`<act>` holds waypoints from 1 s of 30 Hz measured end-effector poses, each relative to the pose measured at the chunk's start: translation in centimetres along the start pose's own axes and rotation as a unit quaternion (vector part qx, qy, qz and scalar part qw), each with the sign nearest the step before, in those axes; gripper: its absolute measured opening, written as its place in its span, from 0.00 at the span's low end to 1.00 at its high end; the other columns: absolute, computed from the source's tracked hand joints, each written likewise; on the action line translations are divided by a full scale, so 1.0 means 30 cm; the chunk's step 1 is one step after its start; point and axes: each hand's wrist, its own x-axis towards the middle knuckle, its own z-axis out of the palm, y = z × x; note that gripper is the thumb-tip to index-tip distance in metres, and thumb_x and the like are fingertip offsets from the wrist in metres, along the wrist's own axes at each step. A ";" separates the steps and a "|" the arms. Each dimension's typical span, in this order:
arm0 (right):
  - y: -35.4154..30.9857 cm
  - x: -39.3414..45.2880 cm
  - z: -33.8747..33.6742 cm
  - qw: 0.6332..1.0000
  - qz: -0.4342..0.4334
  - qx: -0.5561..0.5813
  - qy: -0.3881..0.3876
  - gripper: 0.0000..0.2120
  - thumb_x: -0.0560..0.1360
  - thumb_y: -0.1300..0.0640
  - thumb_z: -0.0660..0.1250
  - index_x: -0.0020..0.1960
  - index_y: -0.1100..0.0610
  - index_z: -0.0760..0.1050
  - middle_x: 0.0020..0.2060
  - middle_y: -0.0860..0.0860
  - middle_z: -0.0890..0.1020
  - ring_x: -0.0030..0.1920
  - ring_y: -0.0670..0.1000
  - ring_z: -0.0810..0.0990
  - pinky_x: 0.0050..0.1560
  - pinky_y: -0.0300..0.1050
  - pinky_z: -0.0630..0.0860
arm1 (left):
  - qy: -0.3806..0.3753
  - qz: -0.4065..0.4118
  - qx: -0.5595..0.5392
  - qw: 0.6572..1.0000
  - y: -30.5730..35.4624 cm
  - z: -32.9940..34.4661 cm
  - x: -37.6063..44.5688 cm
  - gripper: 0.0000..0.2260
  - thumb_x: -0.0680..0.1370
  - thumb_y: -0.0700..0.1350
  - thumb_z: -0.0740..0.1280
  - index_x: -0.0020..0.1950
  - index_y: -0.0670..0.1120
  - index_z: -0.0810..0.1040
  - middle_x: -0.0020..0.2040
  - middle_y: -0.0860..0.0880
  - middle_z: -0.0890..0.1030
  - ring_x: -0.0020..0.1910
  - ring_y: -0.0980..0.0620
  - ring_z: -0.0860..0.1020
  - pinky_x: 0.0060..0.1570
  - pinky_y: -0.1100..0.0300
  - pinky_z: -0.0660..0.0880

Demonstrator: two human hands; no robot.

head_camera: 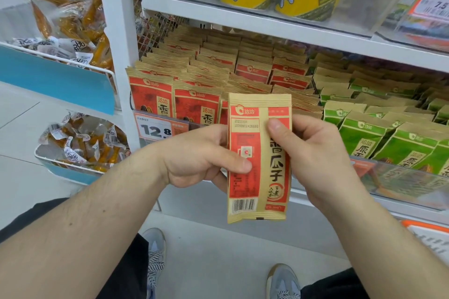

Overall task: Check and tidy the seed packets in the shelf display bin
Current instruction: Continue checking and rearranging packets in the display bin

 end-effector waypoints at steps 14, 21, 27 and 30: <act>-0.022 -0.004 -0.002 0.997 0.024 0.074 0.010 0.18 0.81 0.58 0.60 0.35 0.61 0.78 0.22 0.48 0.79 0.18 0.41 0.71 0.19 0.30 0.64 | 0.137 0.032 -0.018 0.990 0.017 0.014 0.011 0.20 0.70 0.51 0.66 0.56 0.40 0.80 0.46 0.43 0.85 0.42 0.49 0.84 0.36 0.57 0.81; -0.013 0.007 -0.023 0.996 0.048 0.071 -0.036 0.13 0.79 0.58 0.62 0.42 0.65 0.78 0.24 0.48 0.80 0.20 0.41 0.72 0.21 0.31 0.65 | 0.147 0.047 -0.023 0.988 0.020 0.010 0.006 0.18 0.69 0.48 0.68 0.56 0.41 0.80 0.48 0.41 0.85 0.42 0.46 0.84 0.37 0.54 0.82; 0.007 0.019 -0.041 0.992 0.078 0.007 -0.102 0.20 0.68 0.46 0.67 0.44 0.65 0.81 0.33 0.57 0.85 0.31 0.55 0.79 0.29 0.42 0.69 | 0.151 0.065 -0.088 0.982 0.036 0.002 -0.001 0.12 0.74 0.48 0.70 0.55 0.44 0.82 0.49 0.40 0.84 0.42 0.45 0.85 0.34 0.53 0.82; 0.008 0.022 -0.043 0.990 0.089 0.035 -0.103 0.22 0.66 0.45 0.67 0.43 0.65 0.81 0.32 0.58 0.83 0.32 0.57 0.75 0.26 0.40 0.67 | 0.122 0.064 -0.105 0.985 0.037 0.000 -0.005 0.12 0.72 0.45 0.68 0.55 0.44 0.83 0.49 0.41 0.85 0.42 0.45 0.85 0.33 0.54 0.81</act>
